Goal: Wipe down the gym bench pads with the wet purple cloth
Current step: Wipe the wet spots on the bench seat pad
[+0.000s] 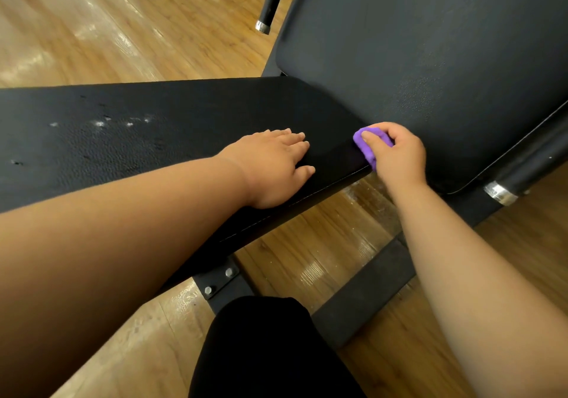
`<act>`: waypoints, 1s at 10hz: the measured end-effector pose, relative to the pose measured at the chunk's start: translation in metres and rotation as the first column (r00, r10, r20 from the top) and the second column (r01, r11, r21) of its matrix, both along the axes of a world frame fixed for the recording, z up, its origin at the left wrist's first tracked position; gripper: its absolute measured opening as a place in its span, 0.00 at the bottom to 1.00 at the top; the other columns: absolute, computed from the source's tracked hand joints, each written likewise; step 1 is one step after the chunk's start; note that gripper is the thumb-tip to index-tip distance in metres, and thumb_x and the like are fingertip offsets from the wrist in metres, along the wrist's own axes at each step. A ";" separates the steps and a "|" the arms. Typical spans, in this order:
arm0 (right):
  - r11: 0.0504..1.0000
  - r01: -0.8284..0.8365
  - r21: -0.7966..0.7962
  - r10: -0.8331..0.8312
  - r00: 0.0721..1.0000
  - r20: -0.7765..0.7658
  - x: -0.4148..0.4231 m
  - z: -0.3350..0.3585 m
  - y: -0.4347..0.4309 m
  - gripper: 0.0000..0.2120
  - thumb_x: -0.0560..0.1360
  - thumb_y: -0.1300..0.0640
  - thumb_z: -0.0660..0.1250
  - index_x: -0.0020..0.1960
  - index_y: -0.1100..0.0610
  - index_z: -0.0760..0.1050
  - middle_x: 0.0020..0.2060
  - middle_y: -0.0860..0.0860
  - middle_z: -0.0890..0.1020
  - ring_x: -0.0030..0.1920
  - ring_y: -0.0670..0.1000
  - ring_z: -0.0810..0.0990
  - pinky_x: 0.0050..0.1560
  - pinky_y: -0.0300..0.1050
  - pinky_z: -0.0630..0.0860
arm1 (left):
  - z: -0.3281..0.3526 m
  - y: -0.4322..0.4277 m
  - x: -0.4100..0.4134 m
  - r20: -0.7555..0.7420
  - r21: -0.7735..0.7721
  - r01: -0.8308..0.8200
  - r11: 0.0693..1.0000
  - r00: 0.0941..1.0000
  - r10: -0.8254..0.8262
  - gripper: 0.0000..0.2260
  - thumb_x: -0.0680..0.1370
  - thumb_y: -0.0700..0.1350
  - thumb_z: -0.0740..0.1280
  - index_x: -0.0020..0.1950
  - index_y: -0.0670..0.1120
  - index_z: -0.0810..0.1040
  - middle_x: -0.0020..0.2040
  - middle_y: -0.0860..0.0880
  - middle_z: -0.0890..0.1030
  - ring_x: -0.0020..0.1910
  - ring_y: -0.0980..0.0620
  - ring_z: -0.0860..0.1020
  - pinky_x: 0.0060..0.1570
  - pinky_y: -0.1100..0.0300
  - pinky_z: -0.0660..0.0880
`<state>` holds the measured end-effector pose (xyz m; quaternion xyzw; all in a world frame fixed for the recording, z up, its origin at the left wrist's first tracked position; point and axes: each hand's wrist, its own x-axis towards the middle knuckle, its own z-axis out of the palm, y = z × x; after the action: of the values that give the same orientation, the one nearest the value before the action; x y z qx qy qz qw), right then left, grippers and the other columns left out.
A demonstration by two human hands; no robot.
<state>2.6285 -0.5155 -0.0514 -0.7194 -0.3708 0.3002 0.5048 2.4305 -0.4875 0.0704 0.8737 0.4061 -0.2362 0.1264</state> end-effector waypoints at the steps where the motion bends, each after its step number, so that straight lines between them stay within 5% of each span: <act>1: 0.993 0.101 -0.054 -0.100 0.995 0.008 0.006 -0.005 0.015 0.03 0.75 0.58 0.67 0.44 0.51 0.79 0.37 0.48 0.80 0.42 0.48 0.78 0.46 0.42 0.76 | -0.001 0.001 0.000 -0.013 -0.001 0.010 1.000 1.000 -0.010 0.27 0.83 0.58 0.47 0.80 0.49 0.49 0.80 0.52 0.49 0.78 0.53 0.46 0.77 0.56 0.46; 2: 0.999 0.031 -0.028 -0.029 0.997 0.072 -0.009 0.000 0.009 0.03 0.76 0.58 0.67 0.44 0.52 0.78 0.37 0.46 0.80 0.38 0.43 0.76 0.38 0.29 0.70 | -0.001 0.001 0.000 -0.022 -0.001 0.022 1.000 1.000 -0.022 0.27 0.83 0.58 0.47 0.80 0.49 0.49 0.80 0.52 0.49 0.78 0.53 0.46 0.77 0.56 0.46; 3: 0.993 -0.118 0.003 0.118 0.991 0.068 -0.012 0.001 0.000 0.03 0.75 0.57 0.68 0.45 0.51 0.81 0.36 0.41 0.80 0.37 0.40 0.77 0.37 0.28 0.71 | -0.001 0.002 0.000 -0.022 -0.003 0.030 1.000 0.999 -0.030 0.27 0.83 0.58 0.47 0.80 0.49 0.49 0.80 0.51 0.49 0.78 0.53 0.46 0.77 0.56 0.46; 5: 0.990 0.055 -0.129 -0.047 0.997 0.062 0.016 -0.004 0.027 0.03 0.76 0.58 0.67 0.47 0.55 0.80 0.40 0.50 0.81 0.44 0.49 0.77 0.44 0.39 0.73 | -0.004 0.004 -0.002 -0.013 0.001 0.039 0.999 0.999 -0.039 0.27 0.83 0.58 0.47 0.80 0.49 0.49 0.80 0.52 0.49 0.78 0.53 0.46 0.77 0.55 0.45; 7: 0.977 -0.215 0.006 0.214 0.972 0.099 -0.016 0.010 0.006 0.01 0.75 0.58 0.69 0.45 0.53 0.79 0.39 0.40 0.79 0.39 0.32 0.76 0.37 0.22 0.67 | -0.005 0.004 -0.001 -0.021 0.012 0.044 0.999 0.999 -0.044 0.27 0.83 0.57 0.47 0.80 0.49 0.49 0.80 0.52 0.49 0.78 0.53 0.45 0.75 0.57 0.44; 8: 0.989 -0.144 -0.028 0.146 0.980 0.133 0.000 0.004 0.016 0.03 0.75 0.58 0.69 0.43 0.55 0.77 0.37 0.44 0.79 0.34 0.34 0.75 0.33 0.24 0.66 | -0.004 0.003 -0.001 -0.019 0.011 0.041 0.999 0.999 -0.041 0.27 0.83 0.57 0.47 0.80 0.49 0.48 0.80 0.52 0.48 0.78 0.53 0.45 0.75 0.57 0.44; 9: 0.993 0.020 -0.119 -0.004 0.991 0.134 0.016 -0.004 0.036 0.04 0.76 0.58 0.68 0.46 0.58 0.78 0.41 0.53 0.81 0.41 0.47 0.77 0.33 0.31 0.67 | -0.003 0.003 -0.001 -0.020 0.008 0.043 0.999 0.999 -0.043 0.26 0.84 0.57 0.47 0.80 0.49 0.48 0.80 0.52 0.48 0.78 0.53 0.45 0.75 0.57 0.44; 10: 0.993 -0.007 -0.114 0.021 0.992 0.127 0.007 -0.005 0.036 0.02 0.75 0.57 0.68 0.44 0.55 0.77 0.40 0.50 0.79 0.42 0.48 0.77 0.36 0.34 0.68 | -0.005 0.004 0.000 -0.020 0.008 0.043 0.999 0.999 -0.043 0.26 0.83 0.57 0.47 0.80 0.49 0.48 0.80 0.52 0.48 0.78 0.53 0.45 0.75 0.57 0.44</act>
<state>2.6358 -0.4798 -0.0561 -0.7621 -0.3899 0.2776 0.4360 2.4301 -0.4839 0.0657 0.8804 0.3895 -0.2455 0.1135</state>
